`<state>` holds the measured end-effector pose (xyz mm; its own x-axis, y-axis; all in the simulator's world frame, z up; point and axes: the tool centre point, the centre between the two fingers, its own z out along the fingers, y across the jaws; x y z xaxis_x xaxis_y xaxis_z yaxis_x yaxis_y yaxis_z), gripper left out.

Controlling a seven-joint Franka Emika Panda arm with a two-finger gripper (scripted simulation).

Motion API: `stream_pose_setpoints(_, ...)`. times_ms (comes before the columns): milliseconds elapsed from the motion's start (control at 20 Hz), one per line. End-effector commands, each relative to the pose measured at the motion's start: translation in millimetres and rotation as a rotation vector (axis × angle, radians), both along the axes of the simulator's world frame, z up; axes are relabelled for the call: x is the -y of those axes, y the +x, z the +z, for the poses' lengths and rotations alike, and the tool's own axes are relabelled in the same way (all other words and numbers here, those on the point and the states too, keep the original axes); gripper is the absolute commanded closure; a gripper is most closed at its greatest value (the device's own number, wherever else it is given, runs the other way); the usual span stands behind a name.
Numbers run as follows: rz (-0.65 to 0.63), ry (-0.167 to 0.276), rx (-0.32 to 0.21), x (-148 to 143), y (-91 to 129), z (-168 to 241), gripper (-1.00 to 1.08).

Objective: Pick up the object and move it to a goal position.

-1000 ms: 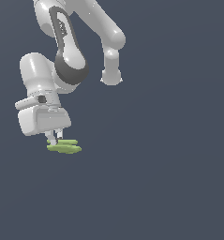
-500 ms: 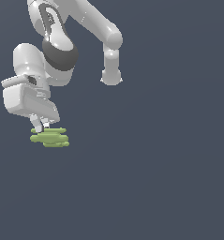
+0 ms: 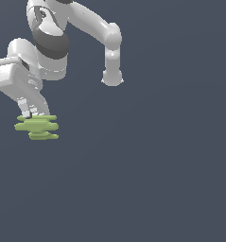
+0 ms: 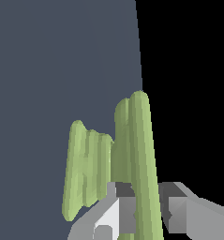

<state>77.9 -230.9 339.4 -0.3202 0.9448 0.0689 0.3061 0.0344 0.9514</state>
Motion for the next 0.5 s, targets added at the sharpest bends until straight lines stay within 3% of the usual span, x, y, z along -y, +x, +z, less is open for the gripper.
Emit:
stream_pose_setpoints(0,0.014,-0.012,0.037,3.0,-3.7,7.8,1.08)
stream_pose_setpoints(450,0.035,-0.028,0.088,7.1,-9.4,16.9,1.08)
